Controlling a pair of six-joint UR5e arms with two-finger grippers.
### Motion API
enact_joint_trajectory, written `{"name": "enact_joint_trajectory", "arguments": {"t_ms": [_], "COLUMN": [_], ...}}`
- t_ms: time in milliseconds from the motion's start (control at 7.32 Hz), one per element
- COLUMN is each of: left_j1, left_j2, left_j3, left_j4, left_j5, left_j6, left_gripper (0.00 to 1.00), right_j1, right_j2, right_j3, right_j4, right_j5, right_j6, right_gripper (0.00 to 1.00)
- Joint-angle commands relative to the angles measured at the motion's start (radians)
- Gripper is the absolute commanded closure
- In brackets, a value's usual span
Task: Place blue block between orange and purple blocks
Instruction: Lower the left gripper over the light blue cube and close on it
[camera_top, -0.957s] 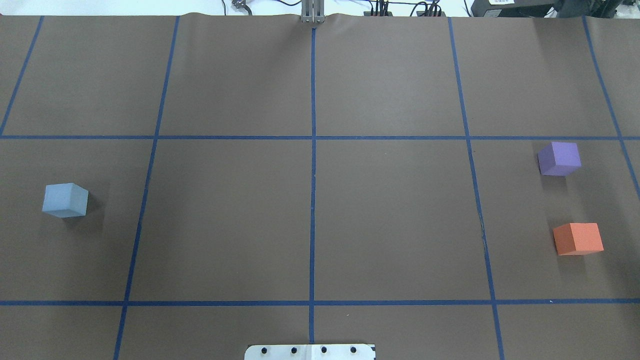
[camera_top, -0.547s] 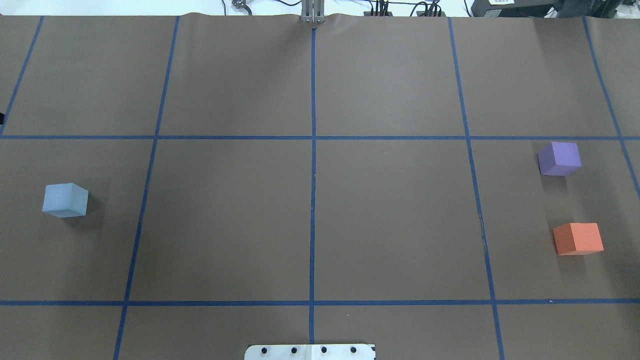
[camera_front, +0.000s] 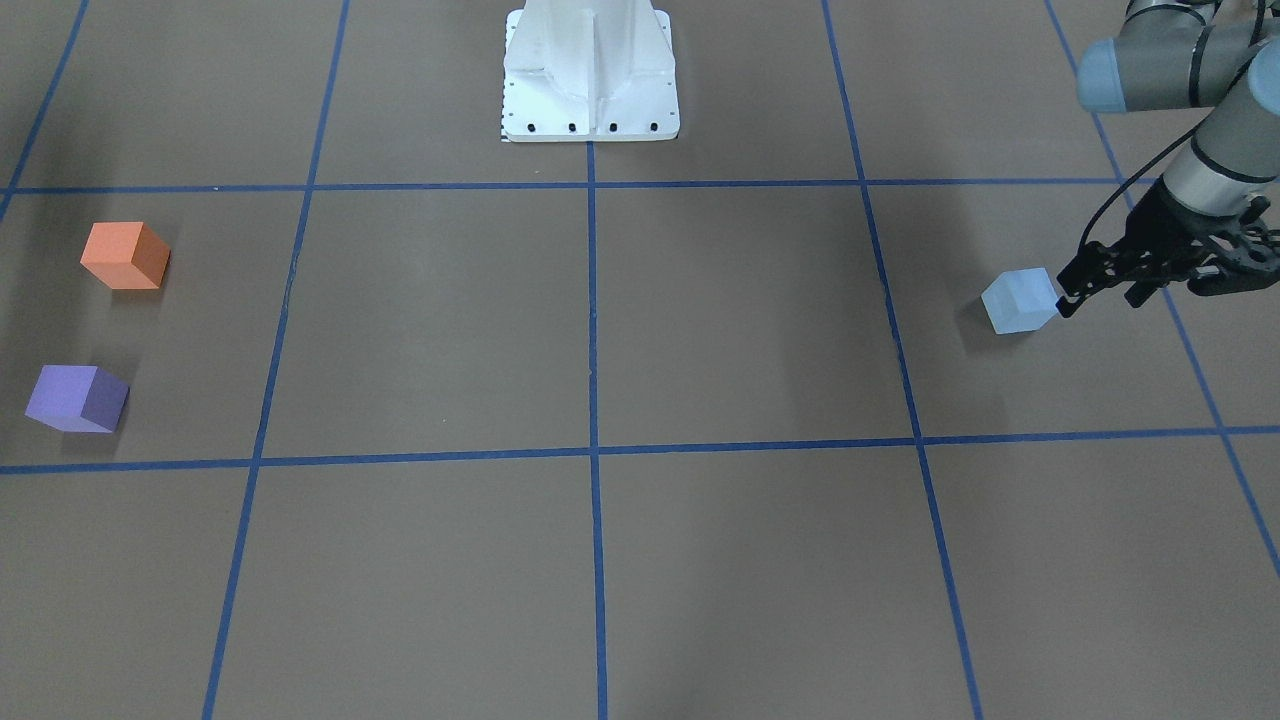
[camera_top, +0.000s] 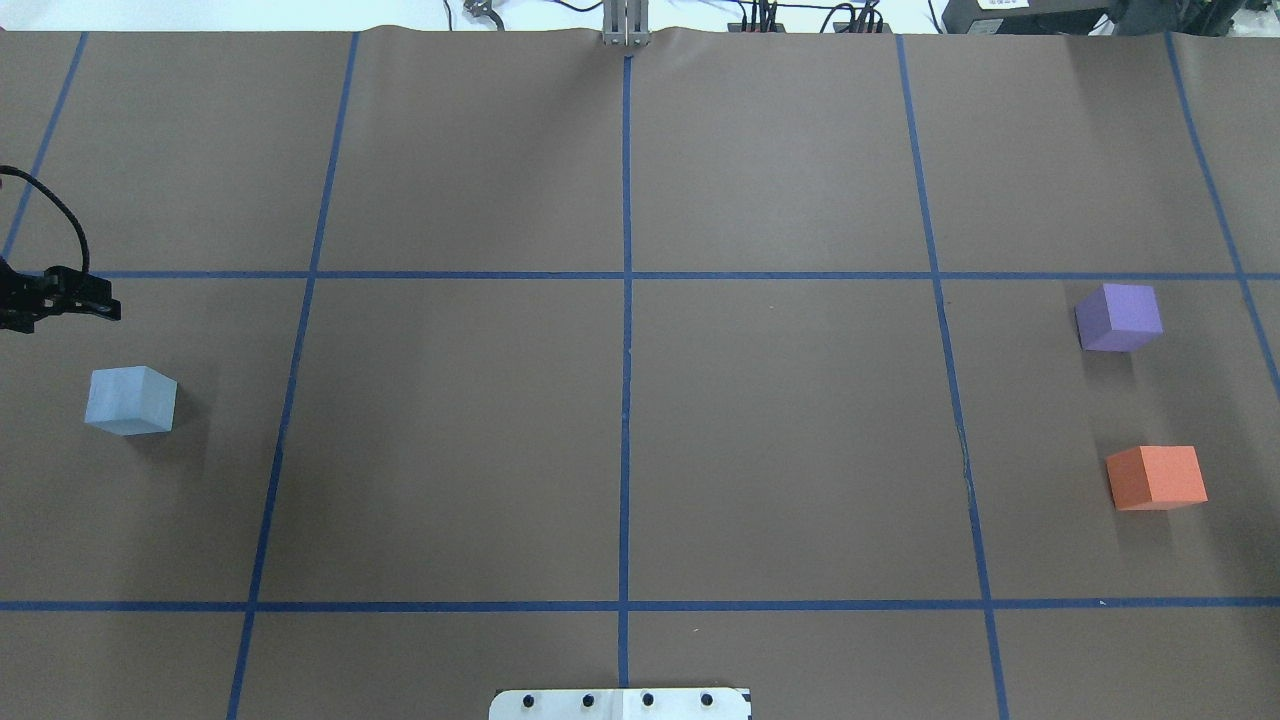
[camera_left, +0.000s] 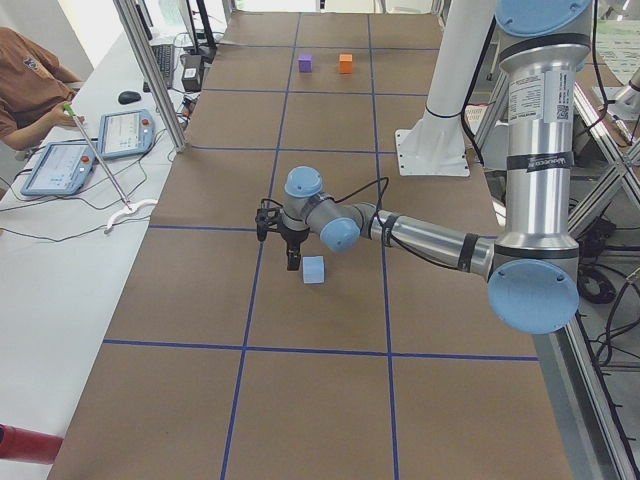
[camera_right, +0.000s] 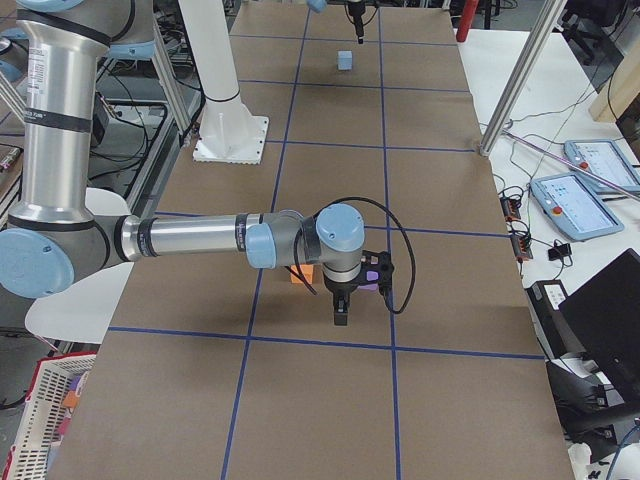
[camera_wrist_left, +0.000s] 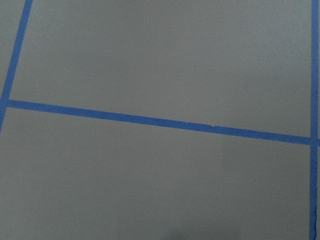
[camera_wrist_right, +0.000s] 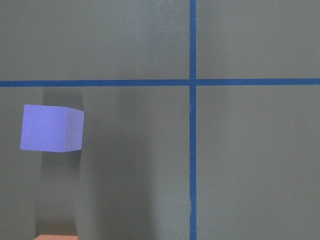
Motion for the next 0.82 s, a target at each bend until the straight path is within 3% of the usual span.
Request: {"name": "enact_joint_trajectory", "arguments": {"t_ms": [0, 683], "left_j1": [0.054, 0.139], "left_j2": [0.019, 0.022], "left_j3": [0.001, 0.03], "left_j4": [-0.021, -0.018], "left_j5": [0.04, 0.07], "left_j6": [-0.032, -0.024], "left_gripper": [0.0, 0.0], "right_j1": [0.0, 0.001], "right_j2": [0.0, -0.002], "right_j3": [0.001, -0.004], "right_j4": [0.0, -0.001], "right_j5": [0.003, 0.004], "right_j6": [0.0, 0.0], "right_gripper": [0.0, 0.0]}}
